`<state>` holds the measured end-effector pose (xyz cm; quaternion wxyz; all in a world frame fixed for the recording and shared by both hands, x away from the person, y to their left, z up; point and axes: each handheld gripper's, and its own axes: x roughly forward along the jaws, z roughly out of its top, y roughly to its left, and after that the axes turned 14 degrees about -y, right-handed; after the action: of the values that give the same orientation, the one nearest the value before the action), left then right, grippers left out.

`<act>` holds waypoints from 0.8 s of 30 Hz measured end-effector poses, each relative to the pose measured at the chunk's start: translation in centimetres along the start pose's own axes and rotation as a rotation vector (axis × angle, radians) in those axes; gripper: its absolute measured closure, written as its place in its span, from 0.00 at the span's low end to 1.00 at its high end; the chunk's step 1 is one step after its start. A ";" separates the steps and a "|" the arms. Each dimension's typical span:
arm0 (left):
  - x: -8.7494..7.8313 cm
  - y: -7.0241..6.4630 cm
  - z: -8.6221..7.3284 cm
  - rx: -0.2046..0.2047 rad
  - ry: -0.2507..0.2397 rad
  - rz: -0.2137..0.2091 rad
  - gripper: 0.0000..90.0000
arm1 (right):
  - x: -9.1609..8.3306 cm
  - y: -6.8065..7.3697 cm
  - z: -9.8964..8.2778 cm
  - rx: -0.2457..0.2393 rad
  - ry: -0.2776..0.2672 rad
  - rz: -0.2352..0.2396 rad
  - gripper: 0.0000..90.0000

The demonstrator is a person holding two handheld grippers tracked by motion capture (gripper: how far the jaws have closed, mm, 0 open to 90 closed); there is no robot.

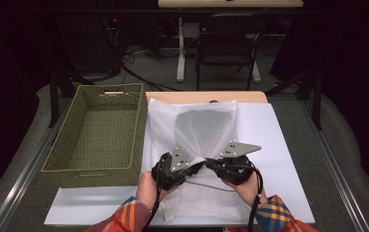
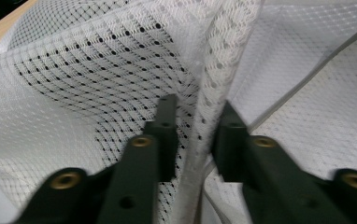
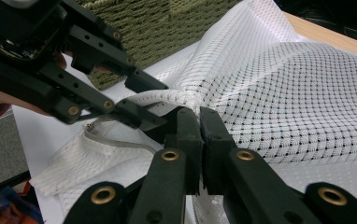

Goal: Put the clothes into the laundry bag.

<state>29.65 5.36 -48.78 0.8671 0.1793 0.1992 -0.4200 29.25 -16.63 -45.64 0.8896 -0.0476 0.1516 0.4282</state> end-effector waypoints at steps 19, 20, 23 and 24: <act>-0.9 -0.4 -0.5 -0.003 -0.009 -0.061 0.98 | -0.6 0.4 -0.6 0.002 0.028 0.011 0.98; -0.9 -0.5 -0.5 0.000 -0.005 -0.065 0.98 | -0.7 0.4 -0.6 0.003 0.033 0.012 0.98; -1.0 -0.6 -0.6 -0.003 -0.011 -0.069 0.98 | -0.7 0.4 -0.7 0.002 0.037 0.014 0.98; -1.0 -0.6 -0.6 0.003 -0.009 -0.071 0.98 | -0.8 0.4 -0.8 0.002 0.039 0.016 0.98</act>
<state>28.48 5.97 -48.83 0.8522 0.1715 0.2010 -0.4516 28.29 -17.13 -46.11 0.8832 -0.0536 0.1698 0.4339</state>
